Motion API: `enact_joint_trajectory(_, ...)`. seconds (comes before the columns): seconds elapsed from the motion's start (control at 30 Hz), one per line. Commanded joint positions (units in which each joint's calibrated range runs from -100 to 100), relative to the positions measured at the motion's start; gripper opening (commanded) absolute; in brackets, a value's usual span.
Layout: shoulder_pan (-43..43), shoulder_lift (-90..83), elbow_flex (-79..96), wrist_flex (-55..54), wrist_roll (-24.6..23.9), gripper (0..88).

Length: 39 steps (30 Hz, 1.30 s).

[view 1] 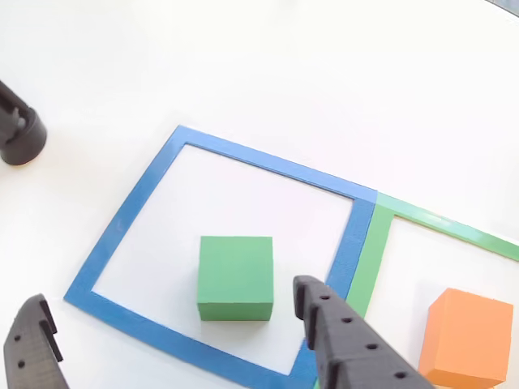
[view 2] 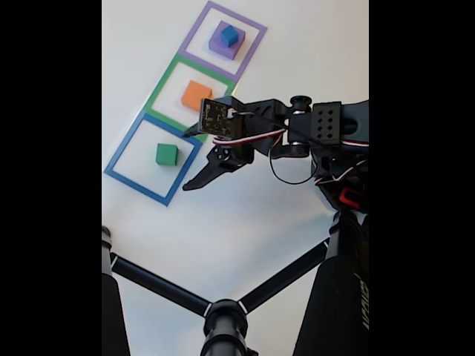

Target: Tower of hanoi

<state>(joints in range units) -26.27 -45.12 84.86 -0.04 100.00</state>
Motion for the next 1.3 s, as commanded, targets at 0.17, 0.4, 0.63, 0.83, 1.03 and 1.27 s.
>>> enact_joint_trajectory(0.17,5.75,26.27,5.68,-41.90,0.00,43.5)
enact_joint_trajectory(0.4,8.15,42.34,2.87,-56.40,0.00,43.3)
enact_joint_trajectory(0.63,6.33,53.56,-3.32,-63.12,0.00,43.0)
enact_joint_trajectory(0.83,5.85,62.44,-11.95,-63.36,0.00,42.6)
enact_joint_trajectory(1.03,5.56,66.88,-15.32,-63.68,0.00,41.9)
enact_joint_trajectory(1.27,4.22,68.34,-13.22,-64.98,0.00,40.5)
